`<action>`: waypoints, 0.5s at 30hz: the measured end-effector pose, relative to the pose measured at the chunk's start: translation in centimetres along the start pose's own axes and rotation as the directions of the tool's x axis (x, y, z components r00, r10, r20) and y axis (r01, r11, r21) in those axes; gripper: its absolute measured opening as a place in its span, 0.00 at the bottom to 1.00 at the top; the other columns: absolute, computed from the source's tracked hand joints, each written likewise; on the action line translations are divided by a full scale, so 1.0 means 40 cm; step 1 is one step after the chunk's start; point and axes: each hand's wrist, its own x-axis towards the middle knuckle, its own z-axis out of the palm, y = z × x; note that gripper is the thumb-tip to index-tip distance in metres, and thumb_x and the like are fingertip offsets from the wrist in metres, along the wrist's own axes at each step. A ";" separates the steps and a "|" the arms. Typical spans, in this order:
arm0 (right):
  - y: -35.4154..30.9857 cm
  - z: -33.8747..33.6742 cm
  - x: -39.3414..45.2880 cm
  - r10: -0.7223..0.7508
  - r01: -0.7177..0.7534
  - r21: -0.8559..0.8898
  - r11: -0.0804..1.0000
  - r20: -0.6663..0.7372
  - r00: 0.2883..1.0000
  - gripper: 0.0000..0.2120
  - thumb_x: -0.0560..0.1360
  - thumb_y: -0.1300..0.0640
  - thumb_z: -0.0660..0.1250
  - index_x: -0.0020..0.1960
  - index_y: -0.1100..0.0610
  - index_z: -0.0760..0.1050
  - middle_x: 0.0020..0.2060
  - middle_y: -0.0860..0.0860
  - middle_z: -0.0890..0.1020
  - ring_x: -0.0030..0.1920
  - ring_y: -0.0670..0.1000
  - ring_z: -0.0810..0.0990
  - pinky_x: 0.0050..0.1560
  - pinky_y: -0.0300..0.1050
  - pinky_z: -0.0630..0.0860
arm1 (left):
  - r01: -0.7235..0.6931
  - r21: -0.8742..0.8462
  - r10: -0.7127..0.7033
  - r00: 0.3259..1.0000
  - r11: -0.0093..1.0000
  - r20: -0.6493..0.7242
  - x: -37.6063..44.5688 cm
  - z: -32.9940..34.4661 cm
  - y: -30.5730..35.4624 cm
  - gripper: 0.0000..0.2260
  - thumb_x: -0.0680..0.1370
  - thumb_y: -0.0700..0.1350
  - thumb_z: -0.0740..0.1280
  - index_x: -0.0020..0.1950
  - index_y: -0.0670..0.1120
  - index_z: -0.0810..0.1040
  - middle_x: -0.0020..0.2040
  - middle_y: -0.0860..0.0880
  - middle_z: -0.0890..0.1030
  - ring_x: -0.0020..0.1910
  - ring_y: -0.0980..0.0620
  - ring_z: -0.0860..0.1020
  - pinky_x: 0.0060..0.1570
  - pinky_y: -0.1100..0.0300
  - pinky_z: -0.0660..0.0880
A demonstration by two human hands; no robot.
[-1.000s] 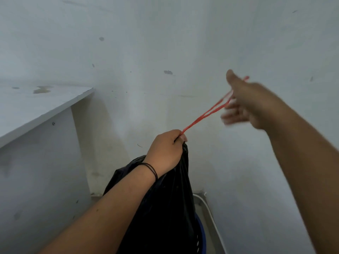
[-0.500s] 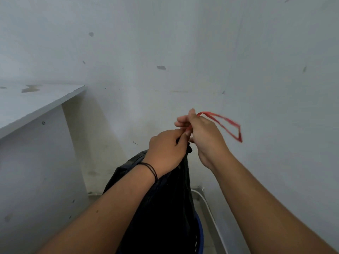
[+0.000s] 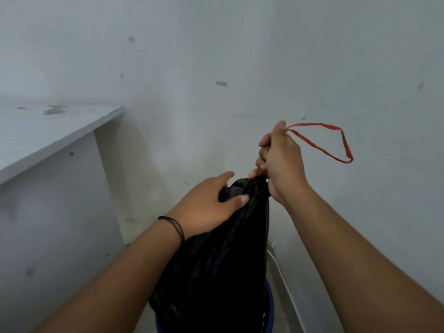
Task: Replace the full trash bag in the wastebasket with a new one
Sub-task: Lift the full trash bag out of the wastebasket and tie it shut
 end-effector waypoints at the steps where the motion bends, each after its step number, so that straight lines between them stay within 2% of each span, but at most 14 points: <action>1: 0.003 0.001 0.003 0.003 -0.003 -0.011 1.000 -0.007 1.000 0.22 0.79 0.40 0.49 0.38 0.56 0.67 0.20 0.46 0.63 0.18 0.46 0.61 0.21 0.40 0.68 | 0.043 0.052 -0.045 0.999 0.998 0.031 -0.015 -0.006 -0.026 0.22 0.72 0.58 0.66 0.65 0.54 0.70 0.54 0.58 0.75 0.54 0.57 0.75 0.54 0.61 0.71; 4: 0.006 0.007 0.010 0.017 -0.017 0.008 1.000 0.005 1.000 0.19 0.79 0.42 0.51 0.39 0.55 0.66 0.22 0.45 0.61 0.20 0.45 0.58 0.20 0.38 0.60 | 0.170 0.266 -0.192 0.980 0.949 0.059 -0.059 -0.017 -0.095 0.11 0.70 0.49 0.67 0.51 0.47 0.76 0.47 0.48 0.78 0.47 0.48 0.78 0.45 0.57 0.76; 6: 0.002 0.001 0.016 -0.006 0.006 -0.041 0.999 0.008 1.000 0.19 0.79 0.43 0.53 0.38 0.54 0.66 0.22 0.45 0.62 0.20 0.45 0.58 0.20 0.37 0.58 | 0.326 0.285 -0.329 0.943 0.901 -0.039 -0.077 -0.036 -0.129 0.09 0.72 0.47 0.65 0.49 0.46 0.77 0.46 0.47 0.79 0.44 0.47 0.78 0.39 0.59 0.73; 9: 0.001 -0.027 0.024 -0.060 0.058 -0.185 0.981 -0.001 0.998 0.19 0.79 0.44 0.53 0.36 0.54 0.67 0.21 0.45 0.63 0.18 0.44 0.59 0.19 0.35 0.58 | 0.534 0.236 -0.518 0.845 0.812 -0.132 -0.087 -0.084 -0.159 0.08 0.73 0.46 0.63 0.48 0.44 0.77 0.45 0.45 0.79 0.41 0.47 0.76 0.34 0.62 0.71; 12: 0.000 -0.058 0.029 -0.064 0.070 -0.266 0.961 0.033 0.997 0.20 0.79 0.44 0.53 0.36 0.55 0.69 0.21 0.45 0.63 0.18 0.44 0.59 0.19 0.36 0.58 | 0.652 -0.057 -0.654 0.753 0.756 -0.073 -0.084 -0.127 -0.163 0.08 0.75 0.41 0.60 0.44 0.40 0.77 0.42 0.41 0.79 0.39 0.44 0.78 0.34 0.57 0.78; 14: -0.003 -0.072 0.030 -0.068 0.077 -0.283 0.956 0.043 0.997 0.19 0.80 0.45 0.53 0.37 0.56 0.72 0.19 0.44 0.64 0.19 0.45 0.60 0.21 0.37 0.59 | 0.649 -0.357 -0.698 0.716 0.672 -0.012 -0.083 -0.141 -0.151 0.08 0.77 0.41 0.60 0.43 0.40 0.77 0.41 0.40 0.81 0.38 0.43 0.80 0.31 0.55 0.79; 15: -0.005 -0.077 0.030 -0.070 0.080 -0.282 0.956 0.048 0.996 0.19 0.80 0.46 0.54 0.38 0.56 0.73 0.19 0.44 0.64 0.20 0.45 0.61 0.22 0.38 0.60 | 0.613 -0.513 -0.709 0.705 0.601 0.011 -0.081 -0.145 -0.141 0.09 0.78 0.42 0.60 0.44 0.41 0.77 0.41 0.41 0.81 0.38 0.43 0.80 0.33 0.55 0.78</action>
